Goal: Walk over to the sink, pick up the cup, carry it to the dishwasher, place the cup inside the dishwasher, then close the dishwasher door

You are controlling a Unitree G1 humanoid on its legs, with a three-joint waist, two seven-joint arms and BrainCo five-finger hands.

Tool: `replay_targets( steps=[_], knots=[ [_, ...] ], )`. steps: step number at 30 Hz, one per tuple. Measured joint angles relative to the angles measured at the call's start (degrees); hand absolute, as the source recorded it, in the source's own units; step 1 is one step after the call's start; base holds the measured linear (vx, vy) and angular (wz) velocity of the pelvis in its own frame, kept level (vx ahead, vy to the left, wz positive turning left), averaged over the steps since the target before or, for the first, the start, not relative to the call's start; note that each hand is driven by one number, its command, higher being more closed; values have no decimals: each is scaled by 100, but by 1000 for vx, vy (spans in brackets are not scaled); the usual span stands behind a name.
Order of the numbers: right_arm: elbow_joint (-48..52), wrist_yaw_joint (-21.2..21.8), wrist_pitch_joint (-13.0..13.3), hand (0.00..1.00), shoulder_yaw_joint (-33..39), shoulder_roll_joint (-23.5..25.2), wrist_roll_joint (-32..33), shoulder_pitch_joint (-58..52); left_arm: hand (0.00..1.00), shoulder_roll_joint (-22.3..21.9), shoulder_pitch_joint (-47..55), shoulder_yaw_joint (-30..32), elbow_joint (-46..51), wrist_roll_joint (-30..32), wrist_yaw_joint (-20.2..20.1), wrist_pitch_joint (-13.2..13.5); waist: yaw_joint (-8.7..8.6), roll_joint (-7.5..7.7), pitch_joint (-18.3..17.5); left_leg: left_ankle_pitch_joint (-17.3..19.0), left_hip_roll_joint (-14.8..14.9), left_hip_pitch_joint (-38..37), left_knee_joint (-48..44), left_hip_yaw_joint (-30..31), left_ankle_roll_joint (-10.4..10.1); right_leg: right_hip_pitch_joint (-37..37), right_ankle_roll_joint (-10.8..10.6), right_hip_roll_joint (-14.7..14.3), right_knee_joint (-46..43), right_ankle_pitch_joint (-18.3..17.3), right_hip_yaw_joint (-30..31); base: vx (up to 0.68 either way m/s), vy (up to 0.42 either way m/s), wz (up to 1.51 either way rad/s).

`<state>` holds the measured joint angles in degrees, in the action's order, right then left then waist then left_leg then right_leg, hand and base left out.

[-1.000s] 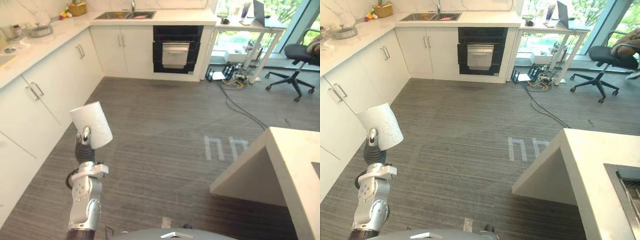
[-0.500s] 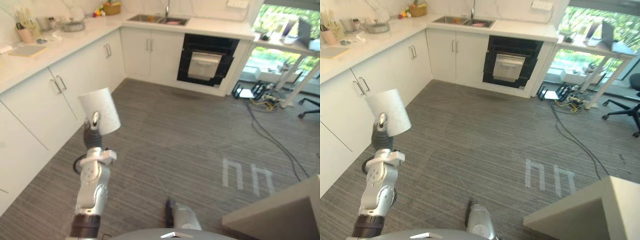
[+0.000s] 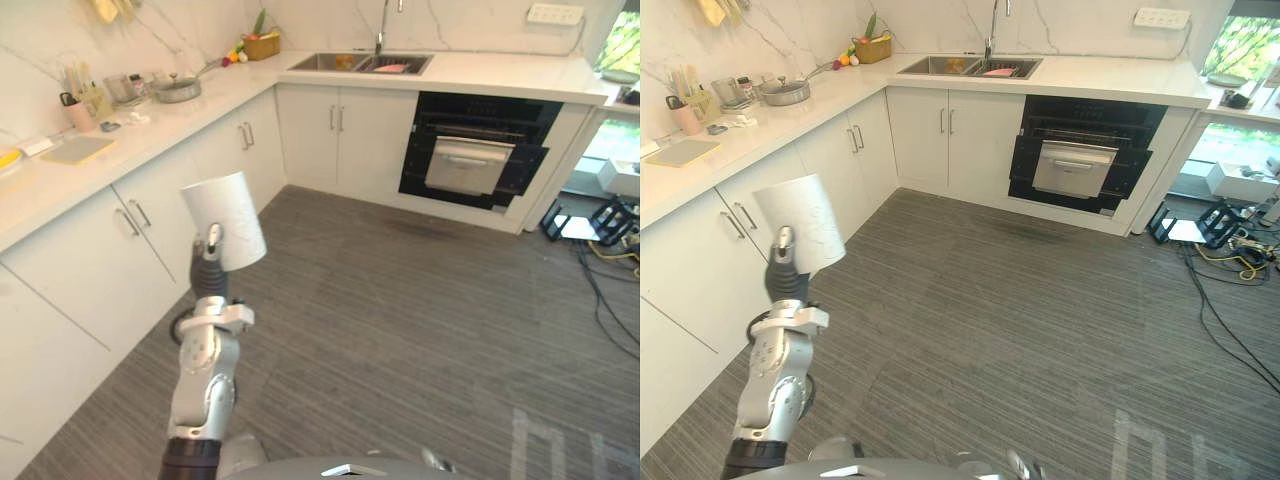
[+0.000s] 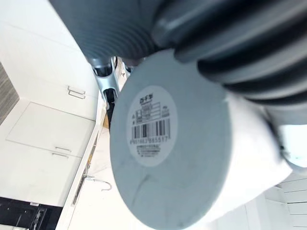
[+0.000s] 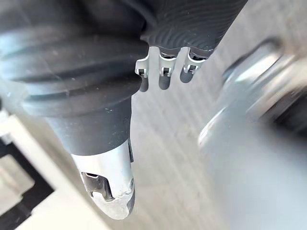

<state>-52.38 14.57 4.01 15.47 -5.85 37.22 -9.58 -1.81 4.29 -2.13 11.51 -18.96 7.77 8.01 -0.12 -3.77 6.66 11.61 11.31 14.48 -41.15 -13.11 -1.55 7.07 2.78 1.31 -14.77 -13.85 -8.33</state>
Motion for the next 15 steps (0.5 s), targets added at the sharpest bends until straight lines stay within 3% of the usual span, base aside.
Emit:
replay_targets(
  steps=[1, 2, 3, 4, 5, 6, 8, 9, 10, 11, 12, 13, 14, 15],
  knots=[
    [271, -8, 101, 0, -400, -20, 265, 206, 100, 104, 139, 28, 81, 6, -83, 17, 26, 50, 1, -326, -255, -93, 1787, 73, -106, 181, -135, 98, 181, 3, 152, 483, 127, -64],
    [563, -27, 186, 0, -617, -21, 479, 395, 100, 105, 267, 14, 181, 19, -196, 25, 19, 2, 18, -677, -302, -34, 2939, 97, -341, 377, -227, 105, 330, -33, 242, 605, 205, -58],
    [701, -98, 329, 0, -751, -28, 743, 517, 100, 114, 264, -21, 113, 28, -286, 67, 14, -31, 13, -782, -300, 140, 3204, 112, -517, 551, -433, 108, 441, -162, 305, 512, 208, -36],
    [701, -130, 404, 0, -786, -16, 852, 561, 100, 117, 261, -20, 66, 28, -334, 82, 17, -46, 13, -783, -275, 180, 3254, 64, -535, 694, -511, 109, 467, -263, 321, 404, 195, -25],
    [694, -151, 472, 0, -810, -5, 948, 579, 100, 130, 255, -18, 17, 28, -376, 111, 23, -55, 25, -961, -256, 188, 3183, 52, -470, 845, -577, 108, 481, -380, 368, 507, 259, -31],
    [662, -243, 536, 0, -811, 101, 1093, 595, 100, 222, 240, 44, -132, 26, -446, 158, 64, 87, 9, -1338, -360, 148, 2760, 50, -416, 1039, -606, 308, 409, -592, 503, 635, 330, -42],
    [689, -267, 591, 0, -797, 94, 1287, 637, 100, 217, 234, 230, -173, 23, -491, 160, 79, 195, 33, -1200, -574, 270, 2056, 264, -194, 960, -521, 536, -135, -585, 628, 539, 303, -38],
    [752, -267, 577, 0, -713, 75, 1361, 594, 100, 233, 214, 364, -156, 8, -518, 161, 84, 249, 55, -1060, -738, 239, 1779, 313, 67, 805, -516, 712, -799, -552, 614, 542, 314, -24],
    [919, -267, 539, 0, -547, 131, 1366, 551, 100, 263, 184, 489, -152, 16, -558, 165, 41, 443, 135, -897, -1002, -61, 1793, 167, 325, 521, -728, 1062, -1786, -392, 614, 529, 294, -21],
    [1002, -270, 531, 0, -484, 163, 1349, 551, 100, 293, 171, 546, -152, 17, -564, 165, 19, 554, 189, -826, -1161, -279, 1872, 78, 427, 318, -919, 1284, -2414, -176, 634, 503, 265, -16],
    [1161, -274, 530, 0, -383, 223, 1293, 519, 100, 355, 173, 582, -147, 18, -583, 165, 4, 689, 202, -695, -1376, -569, 1985, -26, 551, -63, -1027, 1630, -3320, 362, 653, 452, 202, -17],
    [1320, -285, 540, 0, -342, 253, 1169, 497, 100, 408, 183, 581, -128, 41, -614, 165, -39, 741, 213, -486, -1550, -909, 2061, -94, 643, -459, -929, 1930, -4263, 872, 634, 523, 213, -24],
    [1482, -284, 575, 0, -354, 304, 1050, 466, 100, 412, 191, 578, -111, 97, -615, 174, -75, 685, 273, -308, -1590, -1263, 2118, -99, 757, -890, -696, 1889, -4966, 663, 593, 520, 195, -21],
    [1622, -282, 584, 0, -371, 364, 988, 412, 100, 413, 196, 566, -112, 127, -615, 180, -93, 632, 287, -239, -1585, -1431, 2181, -73, 788, -1105, -614, 1777, -5190, 537, 559, 407, 113, -4]
  ],
)
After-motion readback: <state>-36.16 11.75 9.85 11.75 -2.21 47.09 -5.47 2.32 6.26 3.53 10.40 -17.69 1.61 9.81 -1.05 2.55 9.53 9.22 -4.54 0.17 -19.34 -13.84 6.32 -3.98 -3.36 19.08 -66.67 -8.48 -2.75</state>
